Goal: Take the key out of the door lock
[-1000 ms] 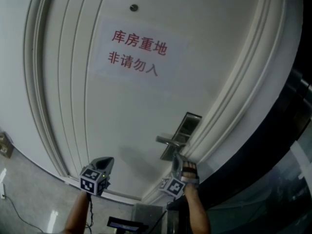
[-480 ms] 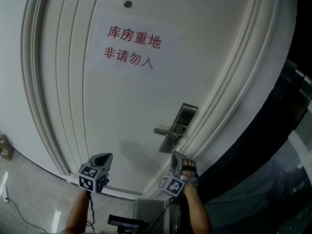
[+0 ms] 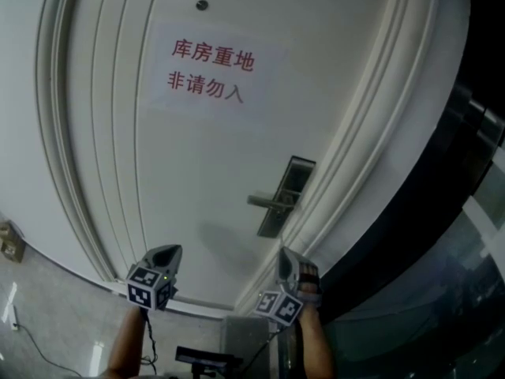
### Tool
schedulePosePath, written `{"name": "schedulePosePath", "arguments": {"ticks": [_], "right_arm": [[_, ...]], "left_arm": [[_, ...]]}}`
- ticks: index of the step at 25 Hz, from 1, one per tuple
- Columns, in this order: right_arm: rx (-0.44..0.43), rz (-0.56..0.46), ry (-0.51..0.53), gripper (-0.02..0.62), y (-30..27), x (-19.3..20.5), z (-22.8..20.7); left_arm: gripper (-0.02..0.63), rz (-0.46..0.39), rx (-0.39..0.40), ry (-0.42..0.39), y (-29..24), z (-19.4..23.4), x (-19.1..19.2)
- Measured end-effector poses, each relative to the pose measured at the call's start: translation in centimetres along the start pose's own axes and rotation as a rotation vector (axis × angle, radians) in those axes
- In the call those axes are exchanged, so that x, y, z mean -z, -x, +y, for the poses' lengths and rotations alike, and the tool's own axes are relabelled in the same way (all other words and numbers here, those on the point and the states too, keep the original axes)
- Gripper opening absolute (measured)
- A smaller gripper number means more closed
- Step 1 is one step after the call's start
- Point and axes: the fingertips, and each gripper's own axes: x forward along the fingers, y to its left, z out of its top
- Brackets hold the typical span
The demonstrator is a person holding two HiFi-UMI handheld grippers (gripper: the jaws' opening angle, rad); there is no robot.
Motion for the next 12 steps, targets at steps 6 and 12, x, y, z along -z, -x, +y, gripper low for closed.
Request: {"name": "schedulePosePath", "arguments": {"ticks": [6,12], "right_arm": [[0.015,-0.006,-0.207,0.02,2.9,-0.3,-0.6],[0.021,0.008,-0.474,0.02,6.0,0.0,-1.1]], "left_arm": [[0.008,0.004,-0.008,-0.024,1.1,-0.4,0.2],[0.008,-0.01,0.007,-0.032,2.1,-1.4,-0.2]]}}
